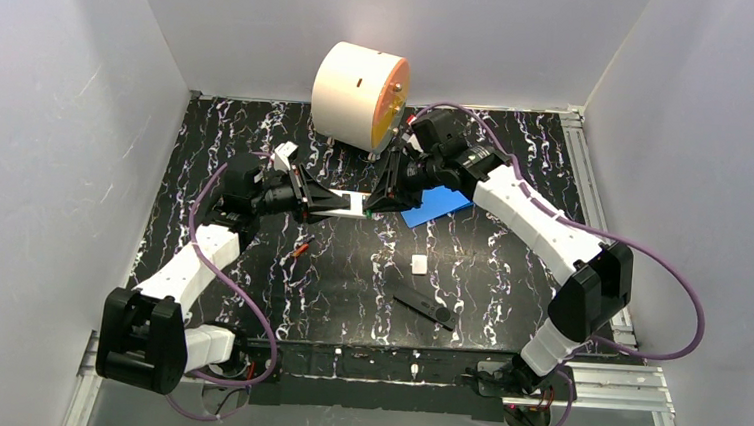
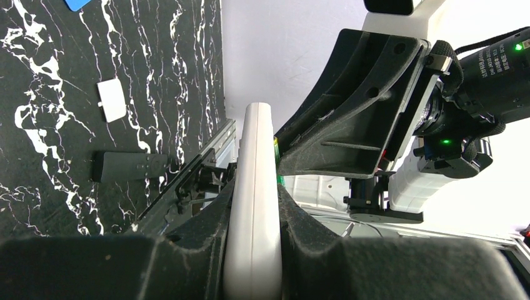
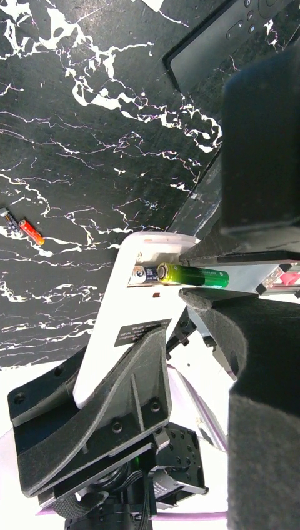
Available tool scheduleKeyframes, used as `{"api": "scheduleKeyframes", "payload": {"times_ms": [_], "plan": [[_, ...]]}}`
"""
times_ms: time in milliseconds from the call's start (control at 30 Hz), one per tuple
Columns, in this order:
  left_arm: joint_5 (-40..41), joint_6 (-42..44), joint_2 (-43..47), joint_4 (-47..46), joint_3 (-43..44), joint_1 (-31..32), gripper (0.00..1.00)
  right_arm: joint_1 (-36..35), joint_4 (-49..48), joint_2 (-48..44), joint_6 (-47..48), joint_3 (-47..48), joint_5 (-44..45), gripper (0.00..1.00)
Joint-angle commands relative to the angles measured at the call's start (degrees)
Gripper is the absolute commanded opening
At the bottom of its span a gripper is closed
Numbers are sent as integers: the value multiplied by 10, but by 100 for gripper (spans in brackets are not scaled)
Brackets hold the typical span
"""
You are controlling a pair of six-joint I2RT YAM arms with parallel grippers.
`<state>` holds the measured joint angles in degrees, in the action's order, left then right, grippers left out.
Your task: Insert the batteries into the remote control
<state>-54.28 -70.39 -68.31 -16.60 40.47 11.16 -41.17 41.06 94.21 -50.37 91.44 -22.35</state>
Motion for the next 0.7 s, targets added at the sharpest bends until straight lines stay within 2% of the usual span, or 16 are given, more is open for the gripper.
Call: {"api": "scheduleKeyframes", "payload": {"times_ms": [0,500,667], "plan": [[-15,3,7,-13,18,0,0,-1,22,13,7,17,0,29],[-9,3,6,-13,18,-1,0,16,41,-7,3,43,11,37],[-12,-5,2,-13,23,-1,0,24,4,-31,14,26,0,44]]}}
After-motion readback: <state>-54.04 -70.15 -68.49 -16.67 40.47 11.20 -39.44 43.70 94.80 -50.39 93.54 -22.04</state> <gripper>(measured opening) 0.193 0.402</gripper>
